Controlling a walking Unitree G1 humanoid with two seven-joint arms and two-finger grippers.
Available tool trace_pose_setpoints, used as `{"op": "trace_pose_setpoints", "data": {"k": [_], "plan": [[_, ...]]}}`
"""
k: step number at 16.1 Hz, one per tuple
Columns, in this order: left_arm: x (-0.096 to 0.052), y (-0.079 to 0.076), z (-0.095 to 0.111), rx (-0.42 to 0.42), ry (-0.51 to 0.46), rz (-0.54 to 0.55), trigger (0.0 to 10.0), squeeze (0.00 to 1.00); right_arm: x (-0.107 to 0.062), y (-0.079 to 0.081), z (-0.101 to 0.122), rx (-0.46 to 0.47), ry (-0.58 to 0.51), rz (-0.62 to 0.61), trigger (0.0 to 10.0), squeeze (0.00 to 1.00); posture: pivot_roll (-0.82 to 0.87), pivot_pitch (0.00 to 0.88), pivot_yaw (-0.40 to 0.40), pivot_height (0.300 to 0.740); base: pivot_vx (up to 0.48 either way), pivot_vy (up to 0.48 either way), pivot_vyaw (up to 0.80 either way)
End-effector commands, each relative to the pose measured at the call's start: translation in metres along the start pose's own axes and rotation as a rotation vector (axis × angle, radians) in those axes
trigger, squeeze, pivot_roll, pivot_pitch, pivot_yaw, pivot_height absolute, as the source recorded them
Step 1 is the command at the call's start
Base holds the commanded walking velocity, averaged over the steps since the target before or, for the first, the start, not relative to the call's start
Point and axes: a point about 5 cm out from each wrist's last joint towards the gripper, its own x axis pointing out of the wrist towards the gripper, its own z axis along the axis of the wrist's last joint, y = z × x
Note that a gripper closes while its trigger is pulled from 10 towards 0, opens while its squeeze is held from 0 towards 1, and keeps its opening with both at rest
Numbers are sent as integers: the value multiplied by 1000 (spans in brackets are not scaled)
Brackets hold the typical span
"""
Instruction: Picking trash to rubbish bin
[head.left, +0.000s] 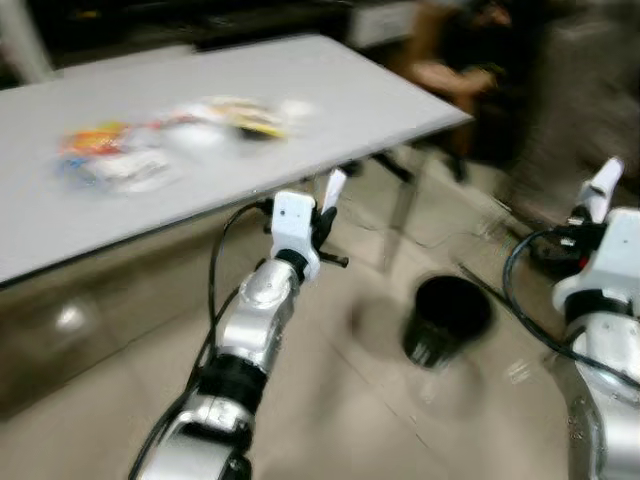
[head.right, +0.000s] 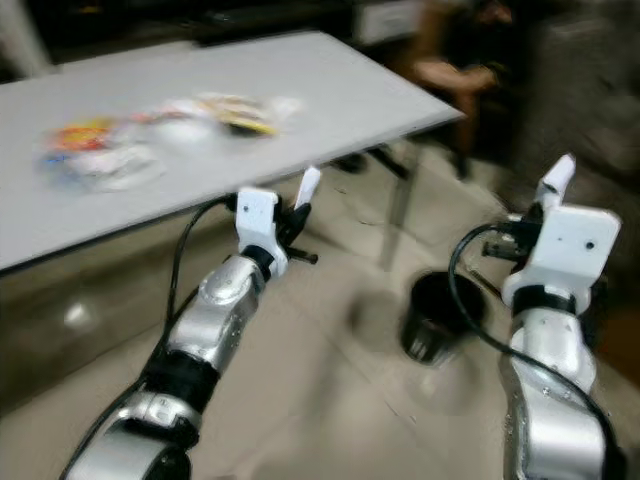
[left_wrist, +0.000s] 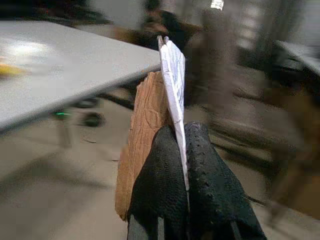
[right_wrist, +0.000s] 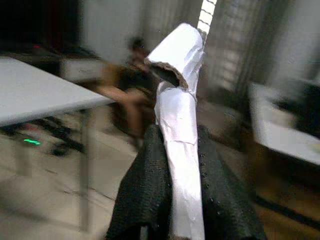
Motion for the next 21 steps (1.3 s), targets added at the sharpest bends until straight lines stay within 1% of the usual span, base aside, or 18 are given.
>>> {"op": "trace_pose_setpoints", "data": {"k": [1, 3, 8, 9, 10, 11, 13, 15, 21], "plan": [[1, 0, 5, 23, -9, -12, 4627, 0, 1, 3, 7, 9, -33, 4, 10000, 0, 51, 59, -28, 740, 0, 0, -756], [1, 1, 4, 17, -6, -9, 4980, 0, 1, 3, 8, 7, -34, 6, 10000, 0, 52, 60, -28, 740, 0, 0, -756], [0, 2, 3, 20, -4, -9, 5216, 0, 1, 4, 7, 14, -32, 9, 10000, 0, 53, 64, -26, 740, 0, 0, -755], [0, 2, 3, 19, -2, -13, 4784, 0, 0, 6, 7, 14, -37, 13, 10000, 0, 52, 67, -24, 740, 0, 0, 0], [0, 2, 2, 22, 2, -16, 4118, 0, 0, 6, 7, 13, -39, 15, 10000, 0, 52, 69, -24, 740, 0, 0, 0], [0, 1, 2, 25, 4, -19, 3765, 0, -1, 7, 7, 11, -40, 16, 10000, 0, 51, 70, -22, 740, 0, 0, 0], [-1, 1, 1, 31, 5, -23, 1373, 0, -2, 7, 8, 10, -40, 20, 10000, 0, 47, 73, -20, 740, 163, 0, 0], [-1, 0, 1, 35, 4, -27, 0, 0, -4, 9, 7, 13, -40, 34, 10000, 0, 43, 78, -18, 740, 336, 0, 0], [-1, -1, 2, 49, -1, -42, 0, 0, -7, 18, 8, 9, -51, 91, 10000, 0, 45, 79, -17, 740, 435, 0, 0]]}}
